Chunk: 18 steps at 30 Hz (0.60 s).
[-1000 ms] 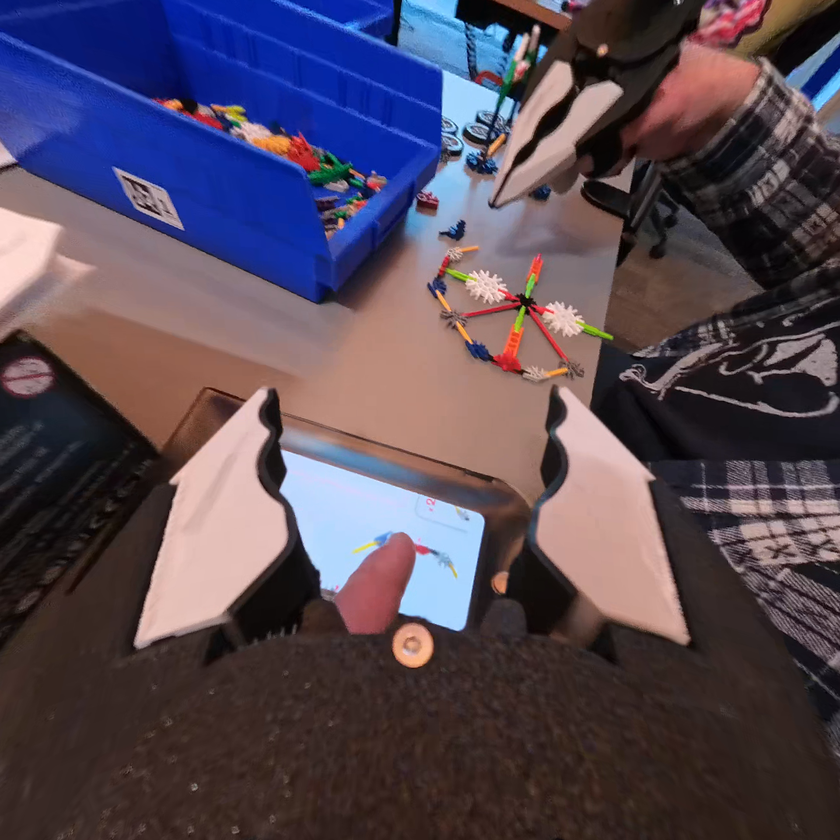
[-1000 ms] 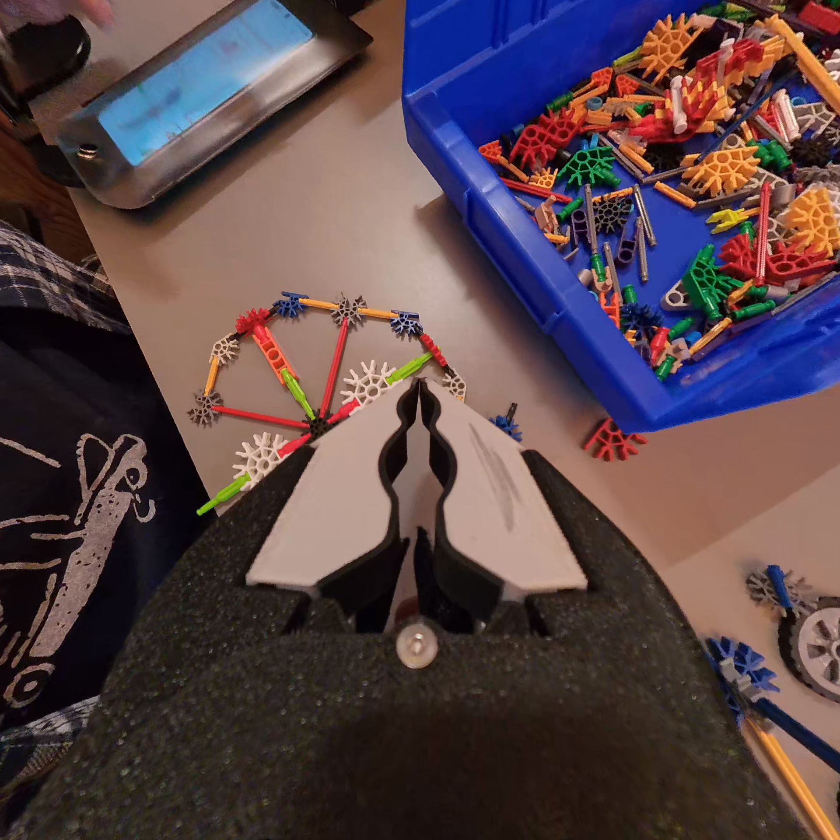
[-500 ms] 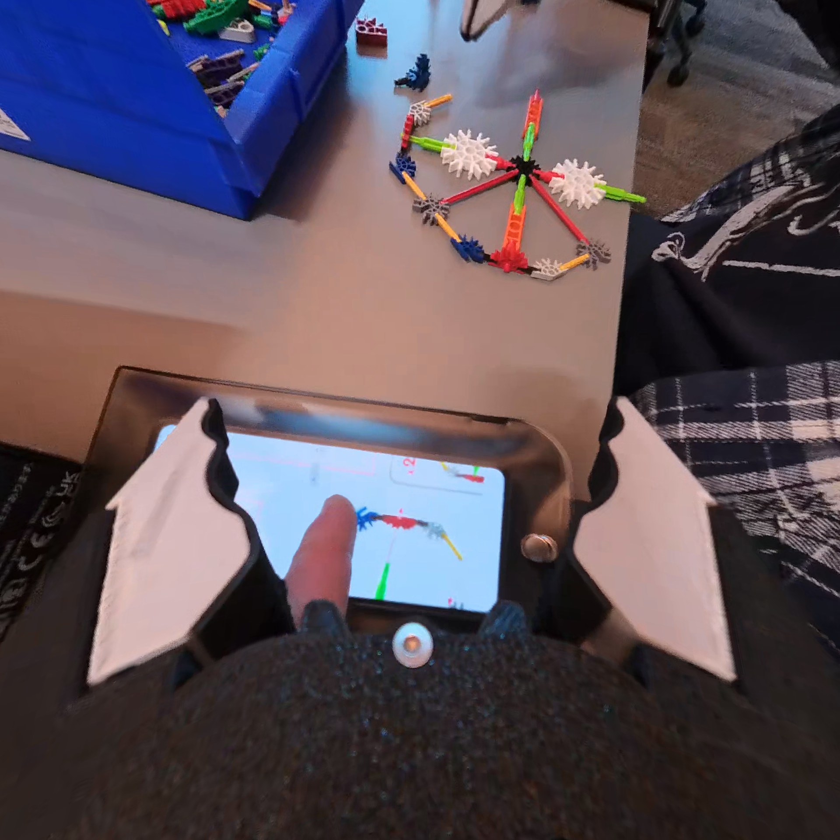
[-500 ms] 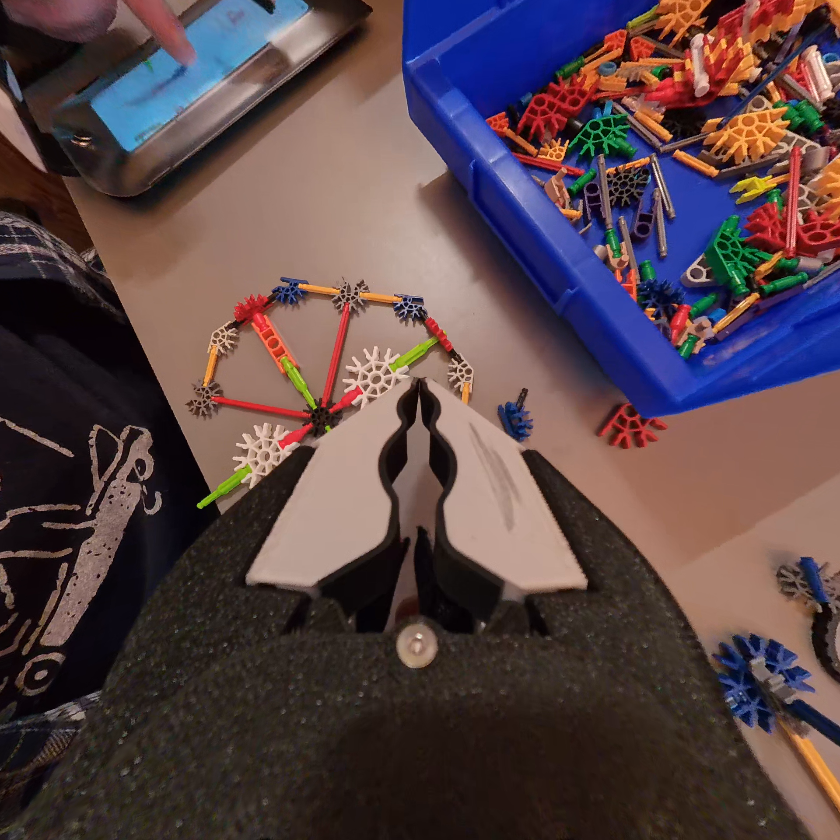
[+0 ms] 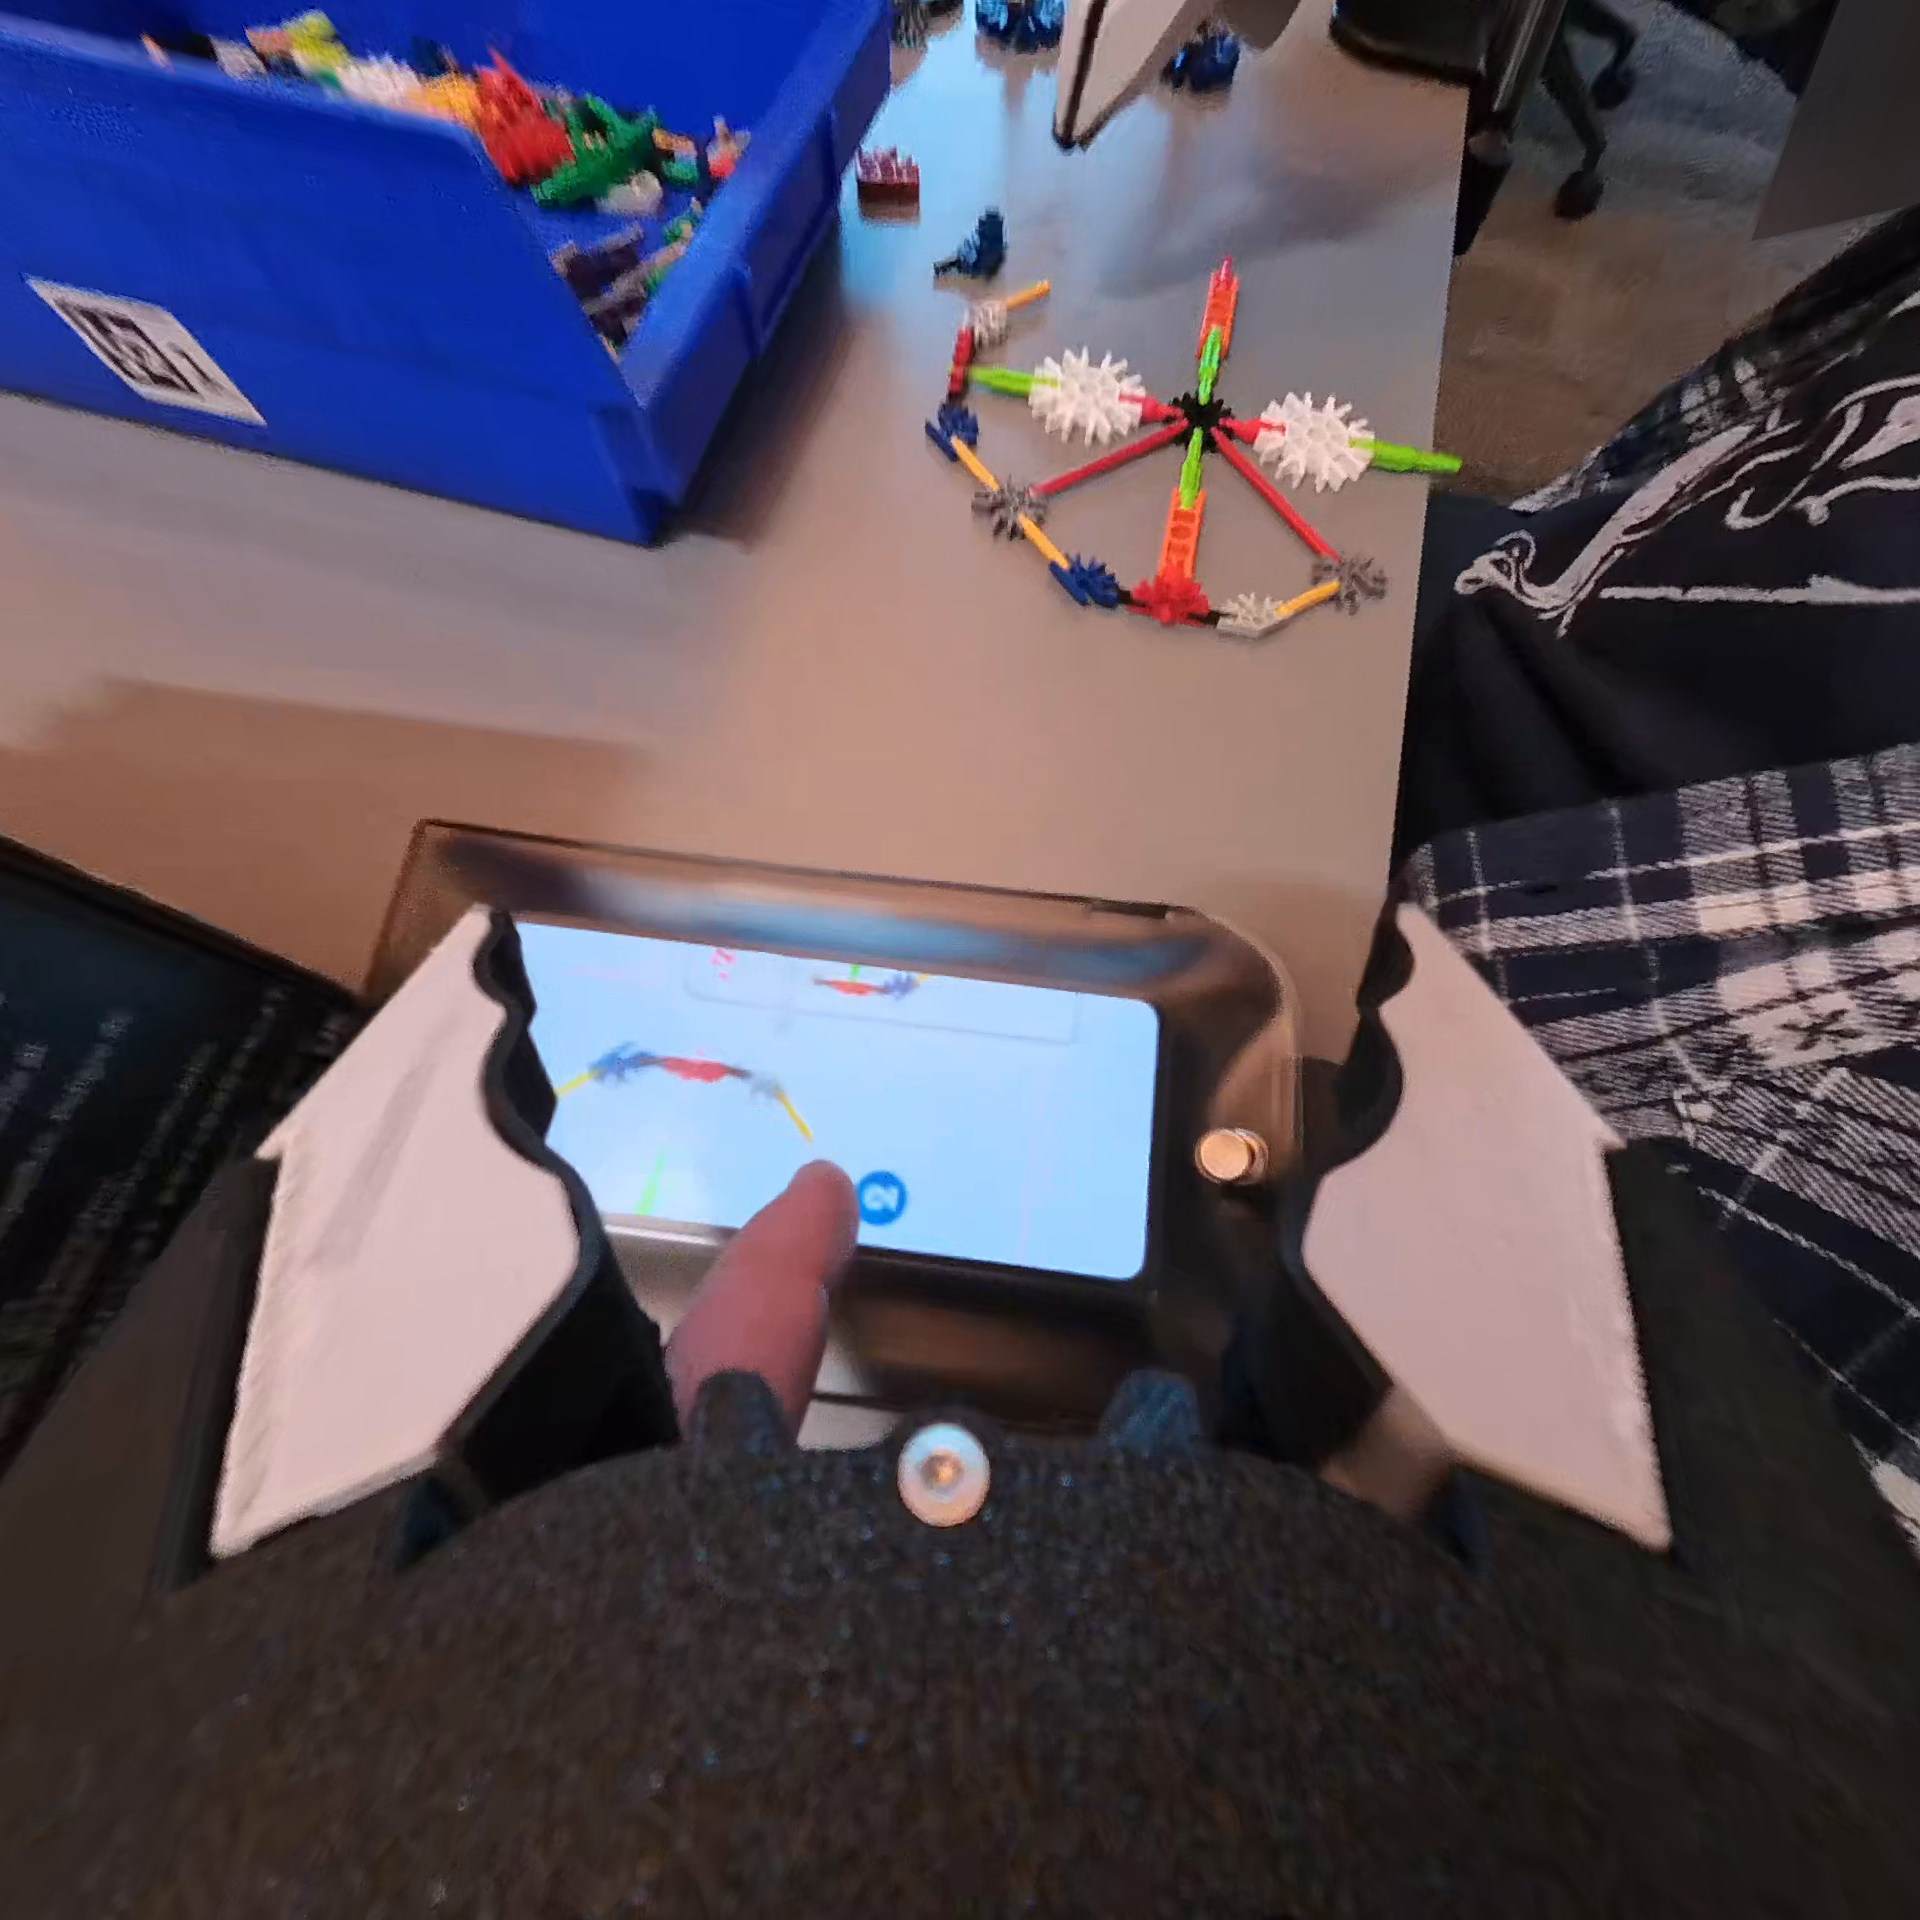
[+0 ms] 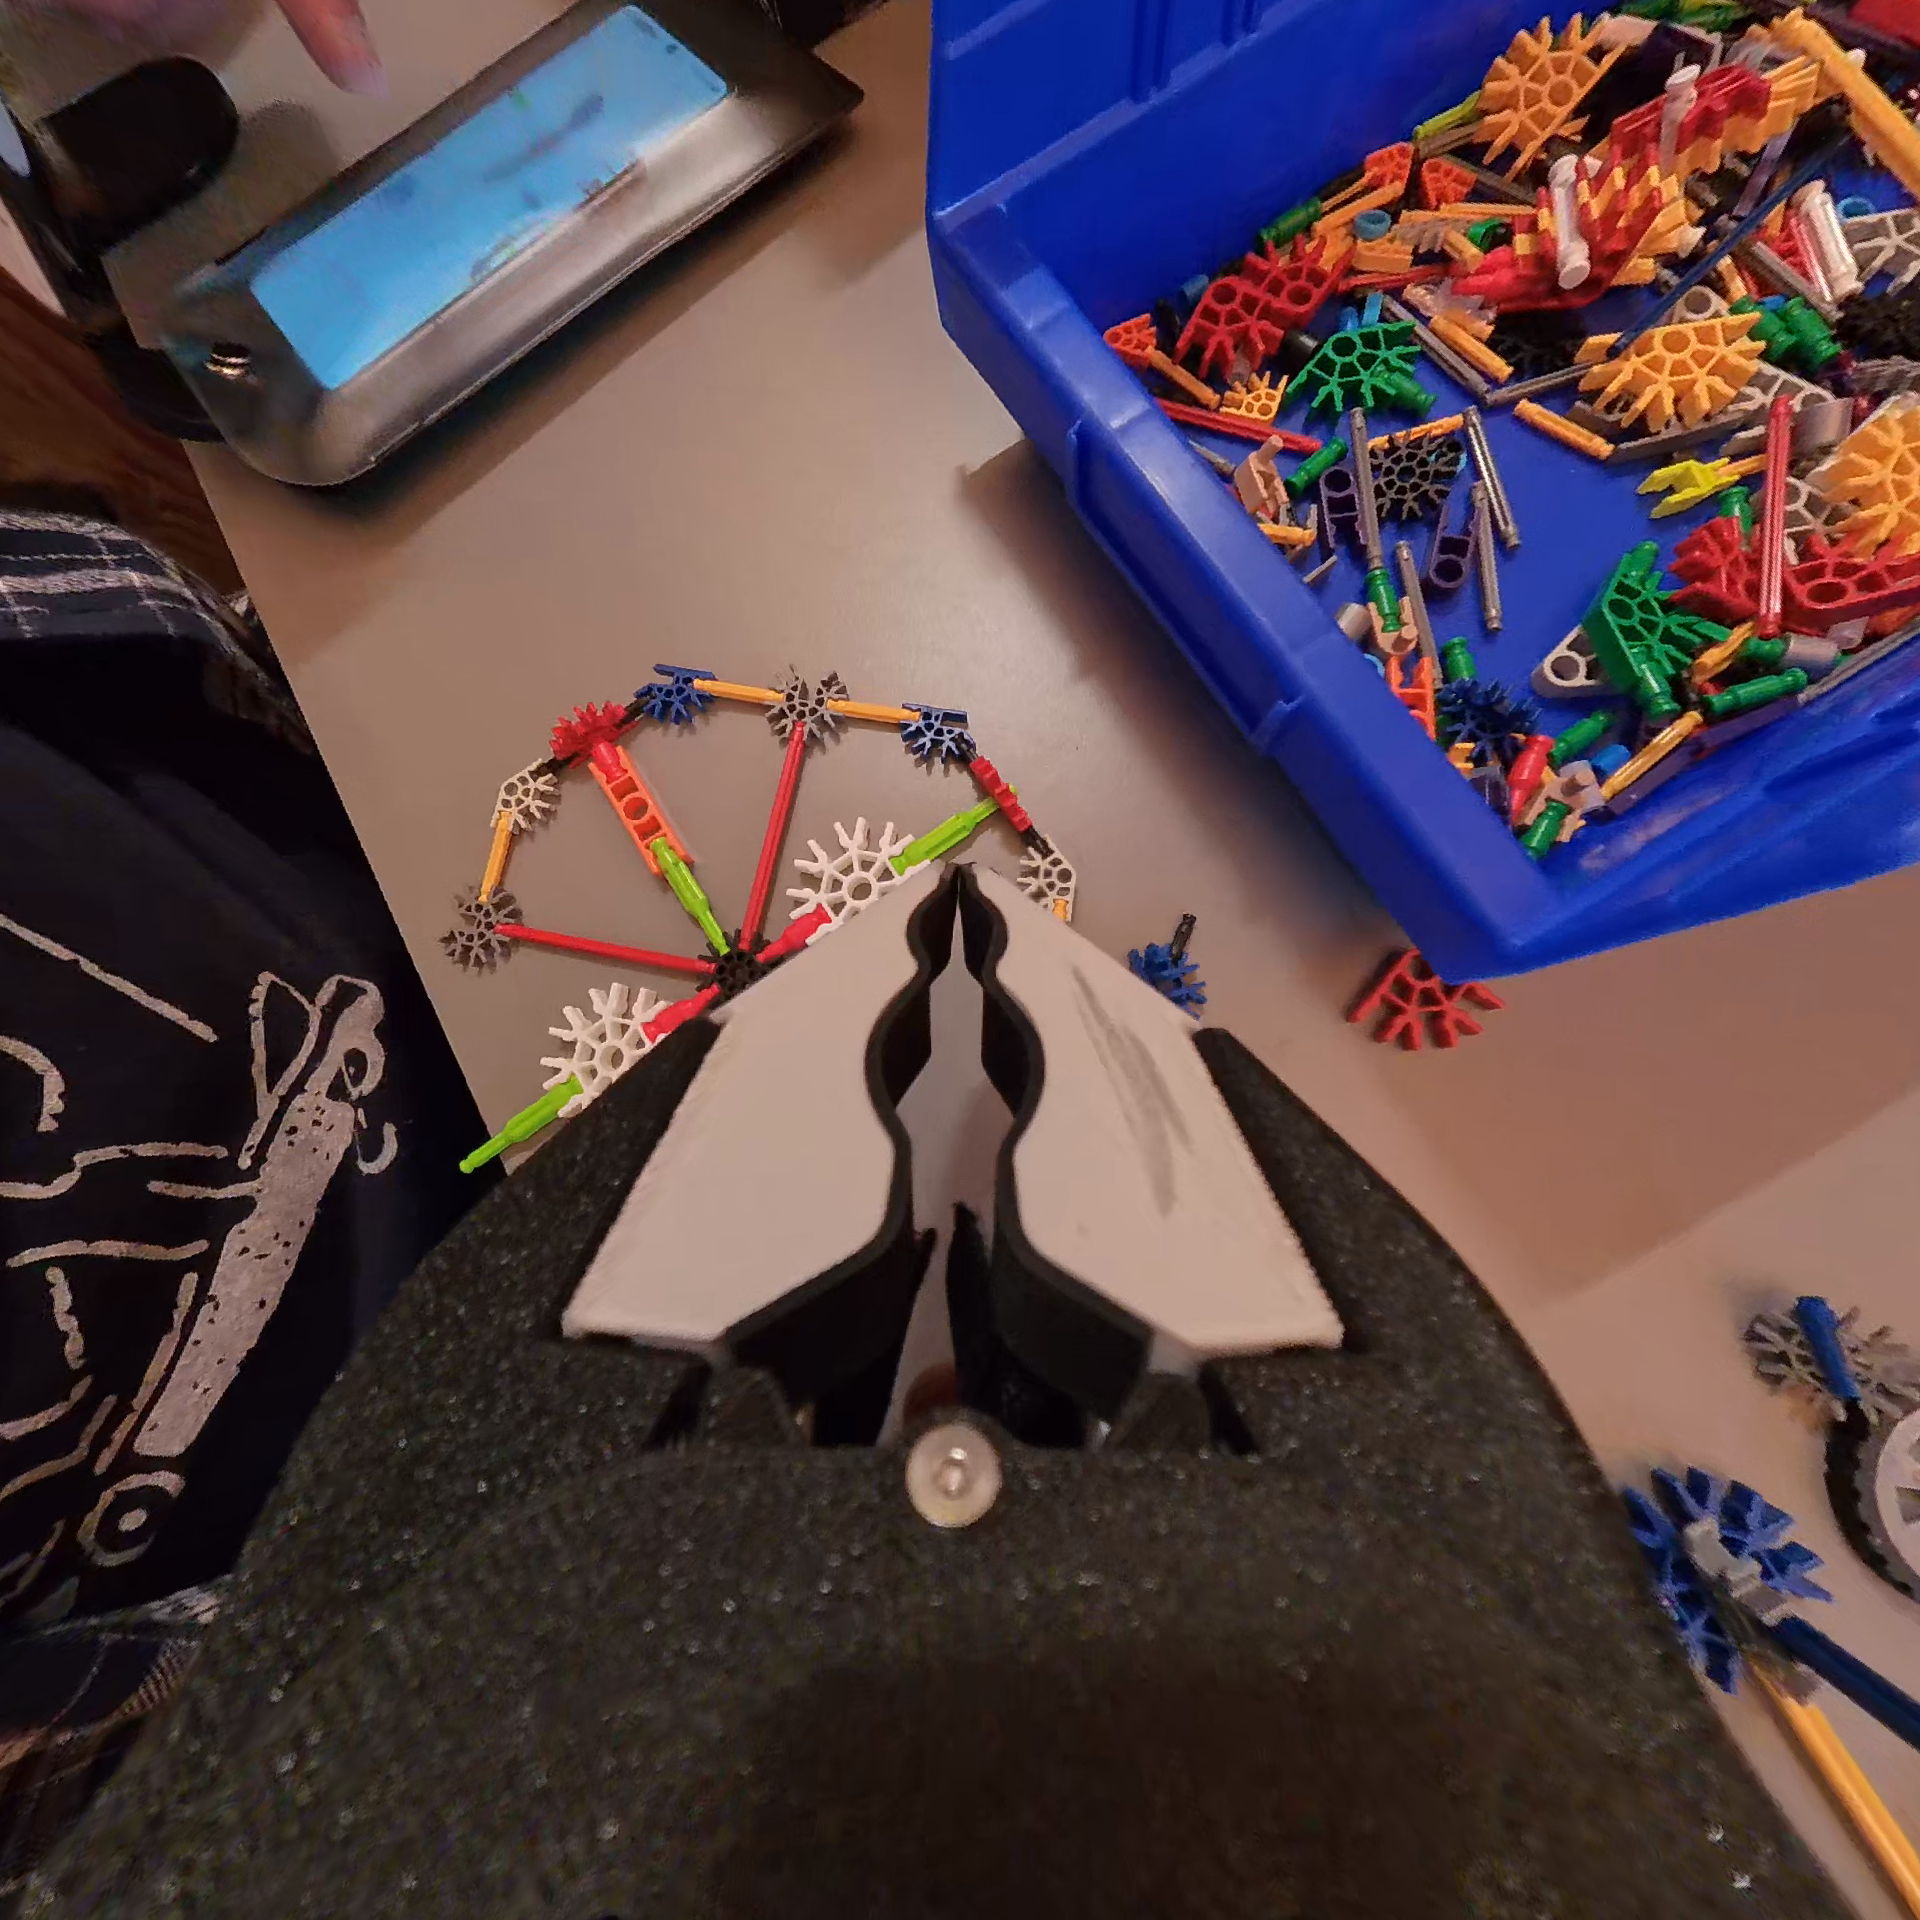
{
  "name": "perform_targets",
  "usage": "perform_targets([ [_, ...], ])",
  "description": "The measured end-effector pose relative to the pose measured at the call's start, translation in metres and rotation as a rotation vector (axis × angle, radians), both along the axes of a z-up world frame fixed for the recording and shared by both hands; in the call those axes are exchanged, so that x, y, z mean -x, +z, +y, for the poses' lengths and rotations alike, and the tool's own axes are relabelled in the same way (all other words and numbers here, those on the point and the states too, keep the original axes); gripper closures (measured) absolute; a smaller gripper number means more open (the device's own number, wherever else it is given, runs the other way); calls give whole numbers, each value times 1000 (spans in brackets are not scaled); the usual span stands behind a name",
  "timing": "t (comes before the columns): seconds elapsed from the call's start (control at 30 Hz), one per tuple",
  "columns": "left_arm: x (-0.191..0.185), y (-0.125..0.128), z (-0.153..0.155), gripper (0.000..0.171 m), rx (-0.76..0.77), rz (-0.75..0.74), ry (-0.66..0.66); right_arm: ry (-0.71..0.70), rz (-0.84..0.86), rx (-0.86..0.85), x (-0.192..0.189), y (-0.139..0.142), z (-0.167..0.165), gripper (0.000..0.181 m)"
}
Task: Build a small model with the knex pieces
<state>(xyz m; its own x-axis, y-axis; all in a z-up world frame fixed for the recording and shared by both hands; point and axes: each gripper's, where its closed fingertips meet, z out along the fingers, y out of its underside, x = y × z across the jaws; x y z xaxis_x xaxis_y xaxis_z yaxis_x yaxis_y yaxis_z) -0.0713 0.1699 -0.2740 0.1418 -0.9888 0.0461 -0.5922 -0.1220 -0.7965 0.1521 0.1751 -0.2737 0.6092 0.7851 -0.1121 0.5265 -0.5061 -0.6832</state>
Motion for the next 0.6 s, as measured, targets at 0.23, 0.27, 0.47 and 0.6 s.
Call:
perform_targets([
  [0.23, -17, -18, -17, 19, 42, 37, -73, 2, 1, 18, 2, -7, -3, 181],
  [0.27, -21, -18, -20, 18, 51, 32, -90, 1, 2, 19, 2, -8, -3, 181],
  [0.47, -32, -10, -25, 17, 47, -10, -137, -1, 11, 9, 1, -4, -1, 181],
  [0.6, -19, 9, -12, 19, 12, -58, -79, -4, 26, 0, -2, 2, 0, 181],
])
